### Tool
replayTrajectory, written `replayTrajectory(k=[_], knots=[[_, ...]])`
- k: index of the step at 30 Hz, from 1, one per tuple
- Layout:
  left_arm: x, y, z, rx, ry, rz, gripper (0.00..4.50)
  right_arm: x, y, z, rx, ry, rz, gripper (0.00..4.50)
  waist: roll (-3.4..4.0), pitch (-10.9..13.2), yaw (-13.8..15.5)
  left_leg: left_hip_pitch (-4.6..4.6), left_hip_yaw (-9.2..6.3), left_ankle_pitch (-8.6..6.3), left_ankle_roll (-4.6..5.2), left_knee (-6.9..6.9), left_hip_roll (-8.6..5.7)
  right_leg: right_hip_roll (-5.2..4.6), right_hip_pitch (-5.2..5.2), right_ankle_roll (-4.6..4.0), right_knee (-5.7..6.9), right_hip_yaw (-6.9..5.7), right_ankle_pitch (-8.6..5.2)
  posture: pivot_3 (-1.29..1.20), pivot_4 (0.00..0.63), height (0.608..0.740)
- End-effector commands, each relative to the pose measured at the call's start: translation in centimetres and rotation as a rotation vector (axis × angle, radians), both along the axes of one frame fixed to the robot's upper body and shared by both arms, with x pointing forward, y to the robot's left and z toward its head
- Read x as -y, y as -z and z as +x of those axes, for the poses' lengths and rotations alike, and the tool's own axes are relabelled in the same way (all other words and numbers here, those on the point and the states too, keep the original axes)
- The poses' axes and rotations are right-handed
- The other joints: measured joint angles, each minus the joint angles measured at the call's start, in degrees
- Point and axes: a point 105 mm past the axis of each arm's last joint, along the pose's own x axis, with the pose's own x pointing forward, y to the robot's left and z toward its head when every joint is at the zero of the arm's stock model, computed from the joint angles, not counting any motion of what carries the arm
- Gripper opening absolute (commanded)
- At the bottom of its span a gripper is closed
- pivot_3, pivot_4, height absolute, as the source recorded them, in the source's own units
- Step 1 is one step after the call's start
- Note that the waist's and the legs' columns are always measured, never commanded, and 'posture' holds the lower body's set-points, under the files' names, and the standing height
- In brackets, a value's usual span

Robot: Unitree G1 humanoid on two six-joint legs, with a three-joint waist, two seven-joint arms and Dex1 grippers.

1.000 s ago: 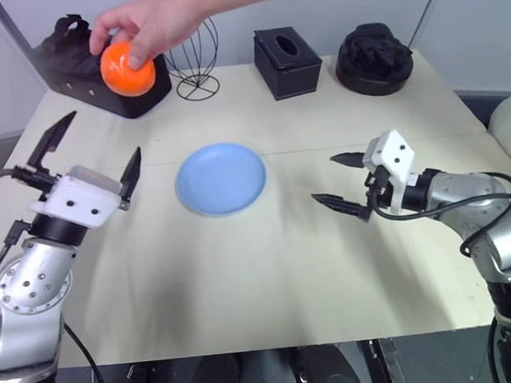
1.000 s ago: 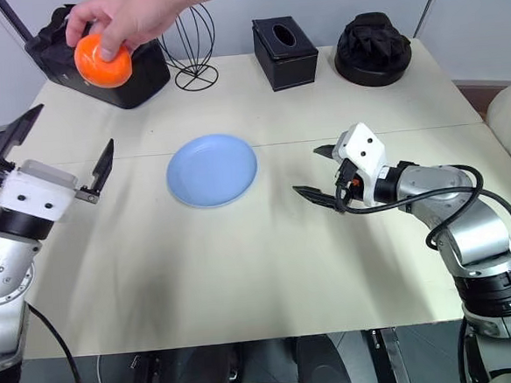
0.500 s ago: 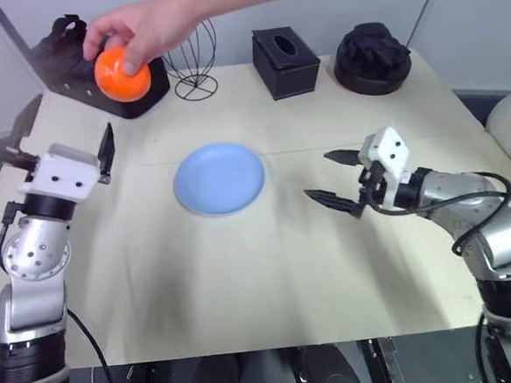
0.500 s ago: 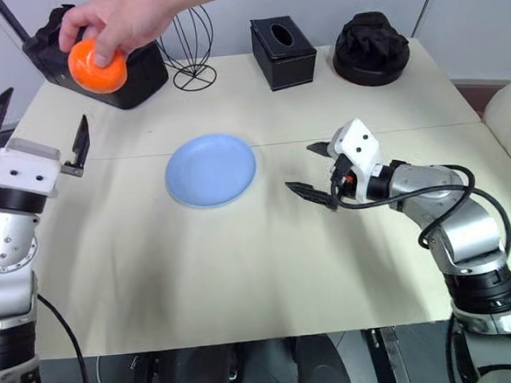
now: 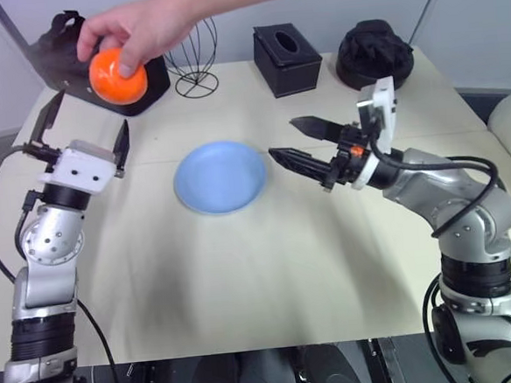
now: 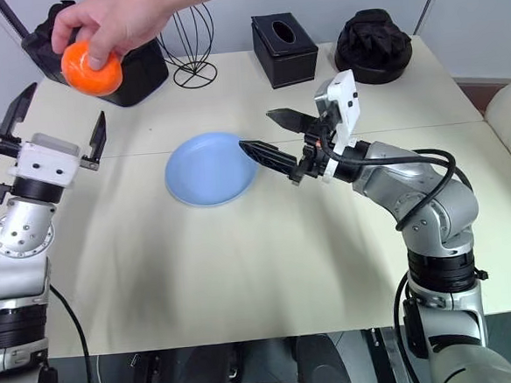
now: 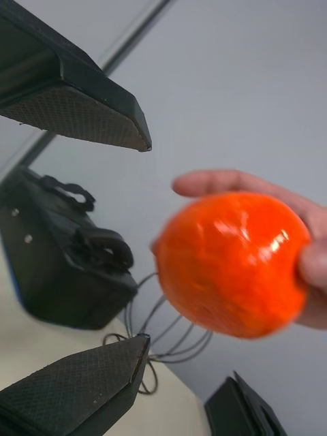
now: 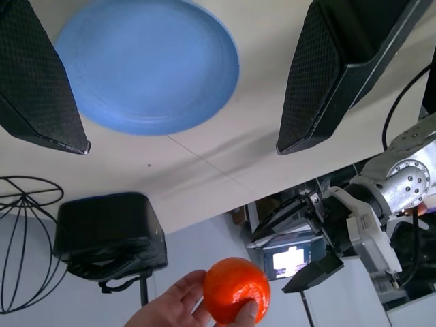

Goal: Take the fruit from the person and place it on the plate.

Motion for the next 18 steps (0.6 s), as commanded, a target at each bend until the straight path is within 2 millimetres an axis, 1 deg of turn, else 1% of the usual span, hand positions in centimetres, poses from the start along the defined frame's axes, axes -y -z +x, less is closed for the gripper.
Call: replayTrajectory(k=[1, 6, 12, 18], knots=[[0.5, -1.3, -0.1, 0.058, 0.021, 0.022, 4.47, -0.5, -0.7, -0.9, 0.056, -0.024, -0.008, 4.50, 0.00, 0.0, -0.1, 0.00, 0.02, 0.00, 0.00, 0.00, 0.00, 0.00, 0.00, 0.00, 0.00, 0.01, 0.00, 0.00, 0.150, 0.740], [0.8, -1.4, 0.4, 0.062, 0.044, 0.000, 4.47, -0.5, -0.5, -0.9, 0.061, -0.018, -0.015, 4.50, 0.00, 0.0, -0.1, 0.00, 0.03, 0.00, 0.00, 0.01, 0.00, 0.02, -0.02, 0.00, 0.04, 0.02, 0.00, 0.00, 0.150, 0.740], [1.1, -2.1, 0.8, 0.097, 0.062, 0.002, 4.47, -0.4, -0.3, -1.0, 0.064, -0.008, -0.025, 4.50, 0.00, 0.0, 0.0, -0.02, 0.03, 0.00, 0.00, 0.06, -0.01, 0.01, -0.02, 0.00, 0.05, 0.01, 0.00, 0.00, 0.150, 0.740], [1.3, -2.2, 1.6, 0.096, 0.085, -0.038, 4.47, -0.3, -0.2, -1.0, 0.073, 0.003, -0.040, 4.50, 0.00, 0.0, -0.1, -0.03, 0.01, 0.00, 0.00, 0.10, -0.02, 0.02, -0.02, 0.00, 0.09, 0.01, 0.00, 0.00, 0.150, 0.740]])
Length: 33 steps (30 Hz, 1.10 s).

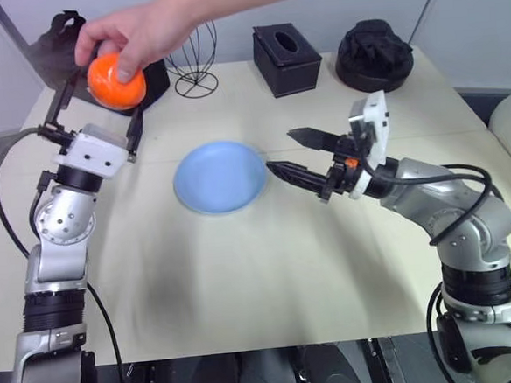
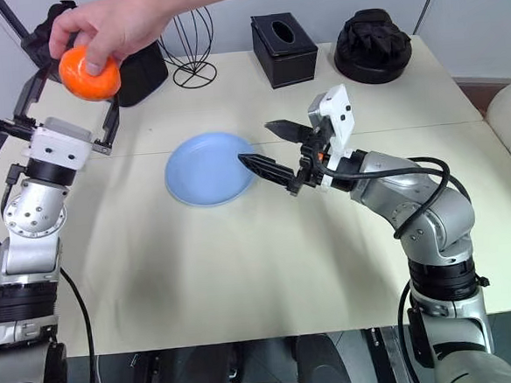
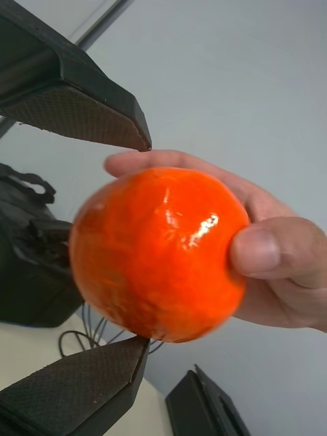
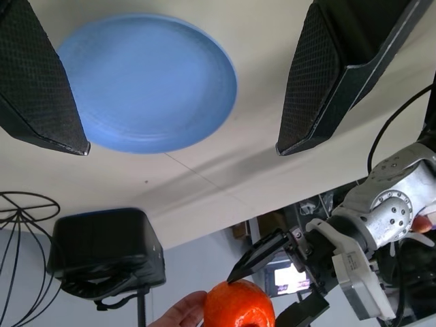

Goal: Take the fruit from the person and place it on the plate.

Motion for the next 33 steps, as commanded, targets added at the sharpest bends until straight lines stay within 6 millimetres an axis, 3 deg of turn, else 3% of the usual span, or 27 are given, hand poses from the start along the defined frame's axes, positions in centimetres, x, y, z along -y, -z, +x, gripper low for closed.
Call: replayTrajectory(k=[1, 19, 21, 24, 33], knots=[[0.3, -1.3, -0.1, 0.052, 0.025, -0.025, 4.47, -0.1, -1.0, -0.6, 0.068, -0.005, -0.011, 4.50, 0.00, 0.0, 0.0, 0.00, 0.00, 0.00, 0.00, 0.01, 0.00, 0.00, 0.00, 0.00, 0.01, 0.00, 0.00, 0.00, 0.150, 0.740], [1.0, -2.0, 1.1, 0.075, 0.064, -0.088, 4.47, -0.1, -0.8, -0.4, 0.079, 0.015, -0.028, 4.50, 0.00, 0.0, 0.0, -0.06, 0.00, -0.01, 0.02, 0.39, -0.04, 0.02, -0.05, 0.00, 0.38, 0.00, 0.00, 0.00, 0.150, 0.740], [1.1, -2.1, 1.1, 0.078, 0.068, -0.093, 3.95, -0.1, -0.8, -0.4, 0.079, 0.017, -0.029, 4.50, 0.00, 0.0, 0.0, -0.06, 0.00, -0.01, 0.02, 0.40, -0.04, 0.02, -0.05, 0.00, 0.39, 0.00, 0.00, 0.00, 0.150, 0.740], [1.2, -2.3, 1.2, 0.082, 0.072, -0.107, 2.84, -0.1, -0.8, -0.3, 0.081, 0.019, -0.029, 4.50, 0.00, 0.0, 0.0, -0.06, 0.00, -0.01, 0.02, 0.42, -0.05, 0.02, -0.05, 0.00, 0.40, 0.00, 0.00, 0.00, 0.150, 0.740], [1.3, -2.3, 1.5, 0.059, 0.091, -0.153, 2.74, -0.2, -0.9, -0.2, 0.088, 0.030, -0.026, 4.50, 0.00, 0.0, 0.0, -0.06, 0.00, -0.01, 0.02, 0.44, -0.06, 0.02, -0.05, 0.00, 0.42, 0.00, 0.00, 0.00, 0.150, 0.740]])
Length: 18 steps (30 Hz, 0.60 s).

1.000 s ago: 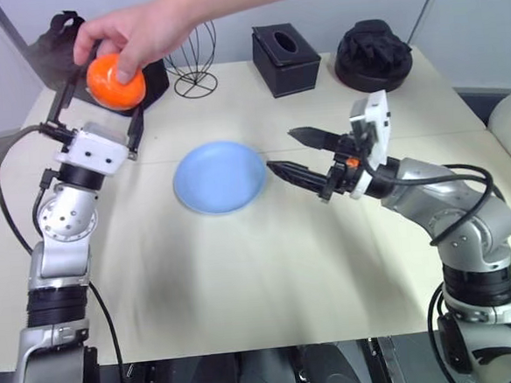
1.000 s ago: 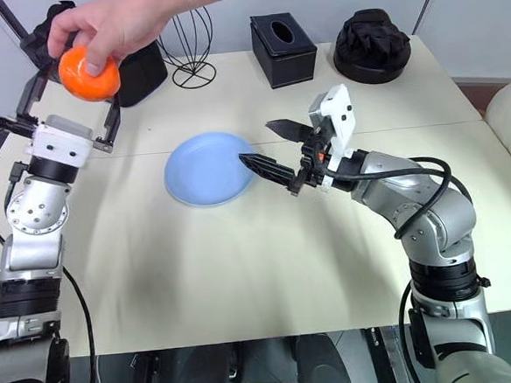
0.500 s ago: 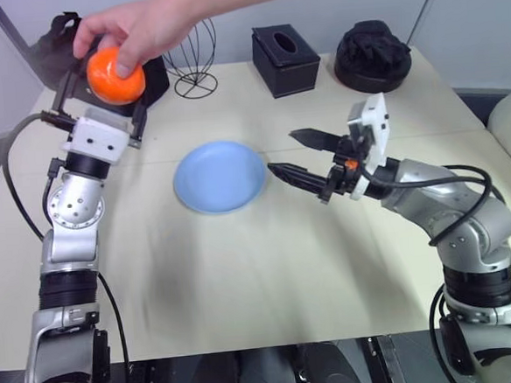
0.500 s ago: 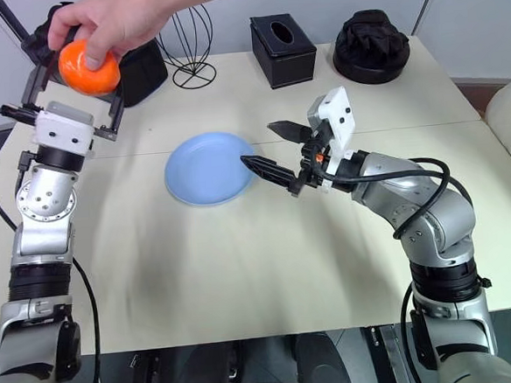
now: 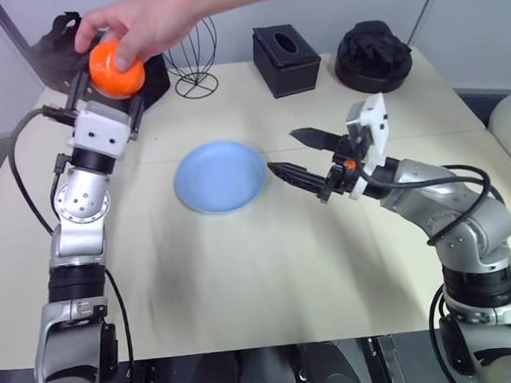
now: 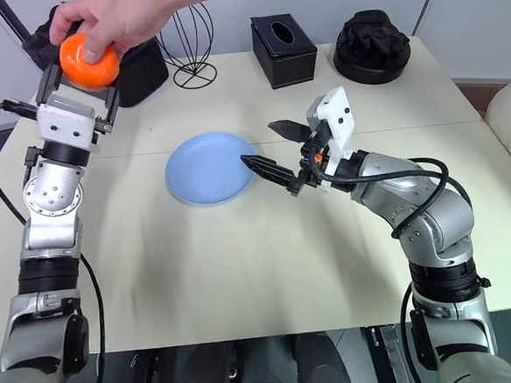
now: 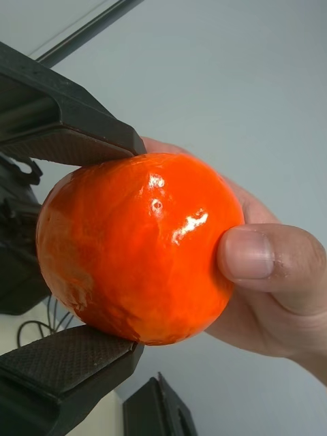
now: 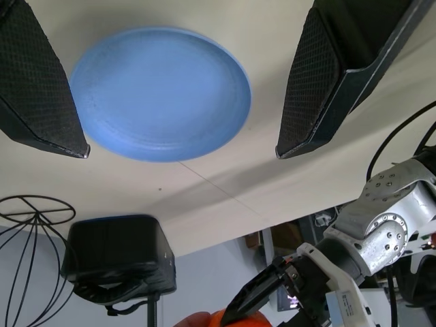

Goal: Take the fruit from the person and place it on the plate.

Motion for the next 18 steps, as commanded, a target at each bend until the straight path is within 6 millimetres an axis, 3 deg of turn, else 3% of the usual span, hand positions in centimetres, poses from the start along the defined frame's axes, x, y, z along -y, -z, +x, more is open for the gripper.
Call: replayTrajectory(k=[1, 6, 13, 18], knots=[[0.1, -0.7, -0.3, -0.005, 0.035, -0.056, 2.74, -0.3, -1.3, -0.6, 0.072, -0.007, 0.006, 4.50, 0.00, 0.0, 0.0, 0.00, 0.00, 0.00, 0.00, 0.00, 0.00, 0.00, 0.00, 0.00, 0.01, 0.00, 0.00, 0.00, 0.150, 0.740], [-0.1, 3.0, 0.0, -0.211, 0.098, -0.205, 2.74, -0.2, -1.1, -0.7, 0.068, 0.001, 0.004, 4.50, 0.00, 0.0, -0.2, 0.00, -0.01, 0.00, 0.00, 0.00, 0.01, -0.02, 0.00, 0.00, 0.02, 0.01, 0.00, 0.00, 0.150, 0.740], [3.2, 8.6, 0.4, -0.552, 0.283, -0.365, 2.74, 0.2, -0.4, -0.8, 0.055, 0.013, -0.052, 4.50, -0.01, 0.0, 0.2, -0.02, -0.05, 0.00, 0.00, 0.08, -0.02, -0.02, 0.03, 0.00, 0.03, -0.01, 0.00, 0.00, 0.150, 0.740], [6.3, 9.2, 1.2, -0.687, 0.432, -0.437, 2.74, 1.4, 1.6, -1.0, 0.034, 0.046, -0.201, 4.50, -0.02, 0.0, 0.2, -0.02, -0.06, 0.00, 0.01, 0.09, -0.07, -0.02, 0.04, 0.01, 0.03, -0.02, 0.00, 0.00, 0.150, 0.740]])
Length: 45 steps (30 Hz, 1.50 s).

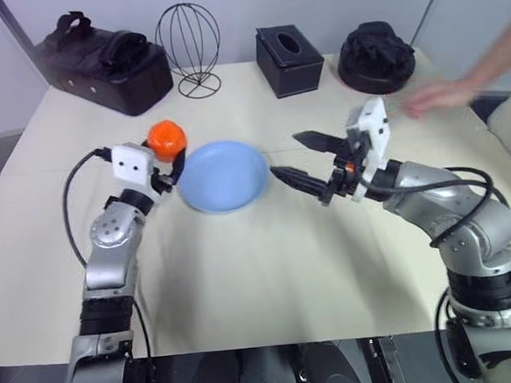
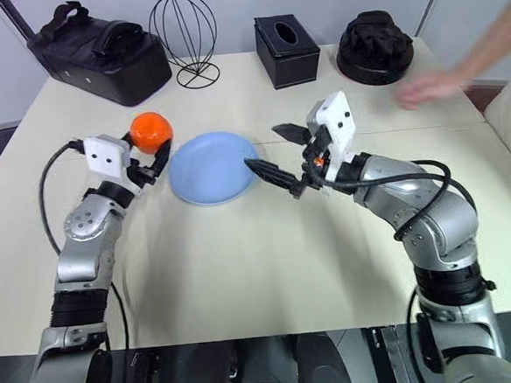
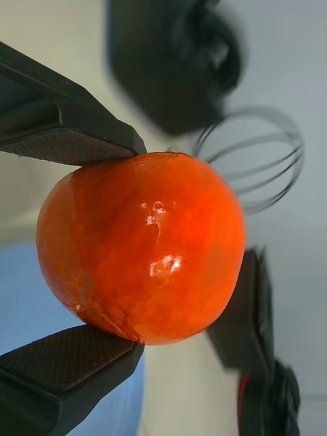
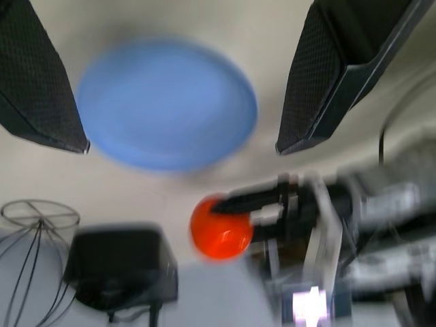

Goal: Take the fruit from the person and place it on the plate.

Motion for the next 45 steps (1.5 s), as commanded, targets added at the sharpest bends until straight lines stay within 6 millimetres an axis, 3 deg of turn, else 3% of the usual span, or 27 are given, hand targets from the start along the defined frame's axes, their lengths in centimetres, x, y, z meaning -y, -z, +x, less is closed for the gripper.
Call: replayTrajectory(k=[1, 10, 21, 23, 25, 29, 33, 38, 45], knots=[[2.1, -1.8, 0.5, -0.025, 0.093, -0.085, 2.74, 0.3, -0.1, -0.7, 0.040, -0.004, -0.045, 4.50, -0.01, 0.0, 0.0, 0.00, 0.00, 0.00, 0.00, 0.01, 0.00, 0.01, 0.00, 0.00, 0.00, 0.00, 0.00, 0.00, 0.150, 0.740], [5.2, 0.6, 2.2, -0.280, 0.197, -0.121, 2.74, 0.8, 0.0, -1.1, 0.047, 0.020, -0.059, 4.50, -0.01, 0.0, -0.3, 0.02, 0.00, -0.01, 0.02, 0.02, 0.05, 0.11, 0.00, 0.00, 0.02, 0.01, 0.00, 0.00, 0.150, 0.740], [4.9, 0.7, 1.7, -0.376, 0.162, -0.044, 2.74, 0.6, -0.1, -1.3, 0.060, 0.038, -0.037, 4.50, -0.02, 0.0, -0.2, 0.01, -0.02, 0.00, 0.01, 0.02, 0.05, 0.07, -0.01, 0.00, 0.02, 0.02, 0.00, 0.00, 0.150, 0.740], [4.8, 1.0, 1.5, -0.389, 0.162, -0.033, 3.77, 0.6, -0.1, -1.3, 0.061, 0.041, -0.036, 4.50, -0.02, 0.0, -0.1, 0.01, -0.01, 0.00, 0.01, 0.03, 0.04, 0.06, -0.01, 0.00, 0.02, 0.02, 0.00, 0.00, 0.150, 0.740], [4.6, 1.3, 1.2, -0.390, 0.158, -0.011, 4.46, 0.6, -0.1, -1.2, 0.063, 0.042, -0.034, 4.50, -0.02, 0.0, -0.1, 0.01, -0.02, 0.00, 0.01, 0.03, 0.04, 0.06, 0.00, 0.00, 0.02, 0.02, 0.00, 0.00, 0.150, 0.740], [4.5, 1.3, 0.9, -0.398, 0.157, -0.016, 4.46, 0.5, -0.2, -1.1, 0.065, 0.041, -0.030, 4.50, -0.02, 0.0, -0.1, 0.01, -0.02, 0.00, 0.01, 0.03, 0.04, 0.04, 0.00, 0.00, 0.02, 0.02, 0.00, 0.00, 0.150, 0.740], [4.7, 0.0, 0.4, -0.367, 0.186, -0.040, 4.46, 0.5, -0.2, -1.1, 0.064, 0.036, -0.029, 4.50, -0.02, 0.0, -0.1, 0.01, -0.01, 0.00, 0.01, 0.02, 0.04, 0.03, 0.00, 0.00, 0.01, 0.02, 0.00, 0.00, 0.150, 0.740], [5.7, -2.9, -1.8, -0.314, 0.279, -0.078, 4.46, 0.5, 0.0, -1.0, 0.056, 0.021, -0.039, 4.50, -0.02, 0.0, -0.1, 0.01, -0.02, 0.00, 0.01, 0.02, 0.04, 0.02, 0.00, 0.00, 0.01, 0.02, 0.00, 0.00, 0.150, 0.740], [3.0, -4.4, -5.5, -0.304, 0.248, -0.033, 4.46, 1.7, 0.1, -0.7, 0.054, 0.011, -0.086, 4.50, -0.03, 0.0, -0.5, 0.02, -0.01, -0.01, 0.02, 0.01, 0.09, 0.04, -0.01, 0.00, 0.01, 0.05, 0.00, 0.00, 0.150, 0.740]])
